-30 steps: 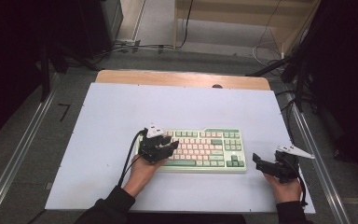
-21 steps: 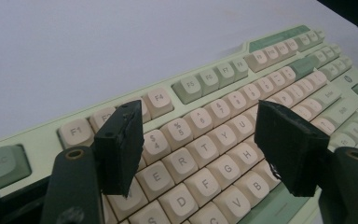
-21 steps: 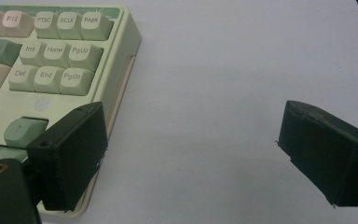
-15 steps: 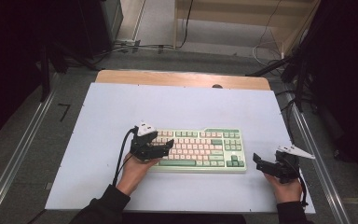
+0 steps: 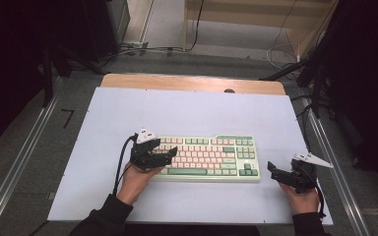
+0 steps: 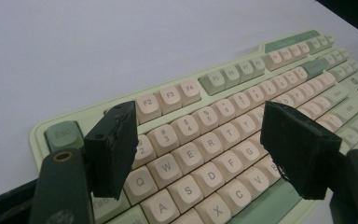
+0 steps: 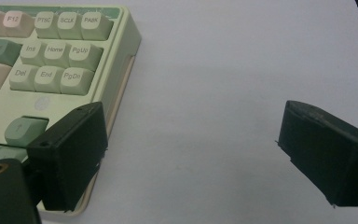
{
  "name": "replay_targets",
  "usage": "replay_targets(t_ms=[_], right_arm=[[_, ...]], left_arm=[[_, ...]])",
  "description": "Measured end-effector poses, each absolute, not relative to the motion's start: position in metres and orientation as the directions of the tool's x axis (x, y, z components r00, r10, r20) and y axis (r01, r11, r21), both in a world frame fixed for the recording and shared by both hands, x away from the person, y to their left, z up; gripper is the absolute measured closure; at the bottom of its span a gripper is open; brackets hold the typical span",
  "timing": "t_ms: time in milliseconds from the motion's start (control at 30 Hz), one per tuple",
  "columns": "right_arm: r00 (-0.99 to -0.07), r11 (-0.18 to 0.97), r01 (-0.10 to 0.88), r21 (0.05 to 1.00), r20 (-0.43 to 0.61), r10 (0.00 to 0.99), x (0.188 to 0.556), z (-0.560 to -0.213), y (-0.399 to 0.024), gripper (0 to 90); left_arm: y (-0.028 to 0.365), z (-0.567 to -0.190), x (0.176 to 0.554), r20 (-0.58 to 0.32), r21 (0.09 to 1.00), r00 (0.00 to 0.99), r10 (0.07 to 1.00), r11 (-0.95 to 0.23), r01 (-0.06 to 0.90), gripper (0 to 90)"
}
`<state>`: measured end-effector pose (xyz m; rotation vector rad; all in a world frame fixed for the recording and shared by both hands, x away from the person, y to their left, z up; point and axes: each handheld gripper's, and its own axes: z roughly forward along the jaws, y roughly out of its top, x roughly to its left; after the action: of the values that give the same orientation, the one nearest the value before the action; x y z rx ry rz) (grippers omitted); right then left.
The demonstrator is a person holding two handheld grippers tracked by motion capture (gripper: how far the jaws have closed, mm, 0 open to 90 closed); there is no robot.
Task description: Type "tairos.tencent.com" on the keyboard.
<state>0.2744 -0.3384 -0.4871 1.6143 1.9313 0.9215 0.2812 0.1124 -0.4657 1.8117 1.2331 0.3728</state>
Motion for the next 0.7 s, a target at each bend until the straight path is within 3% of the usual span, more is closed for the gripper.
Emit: replay_targets(t_ms=[567,700], right_arm=[[-0.209,0.088,0.669,0.738,0.073,0.975,0.274,-0.487,-0.34,6.2],[-0.209,0.089,0.669,0.738,0.072,0.975,0.274,-0.487,-0.34,6.2]], left_arm=[[0.133,-0.467,0.272,-0.224,0.799,0.428,0.875,-0.086,0.595,28.7],[0.137,-0.47,0.271,-0.224,0.794,0.422,0.879,-0.086,0.601,33.8]])
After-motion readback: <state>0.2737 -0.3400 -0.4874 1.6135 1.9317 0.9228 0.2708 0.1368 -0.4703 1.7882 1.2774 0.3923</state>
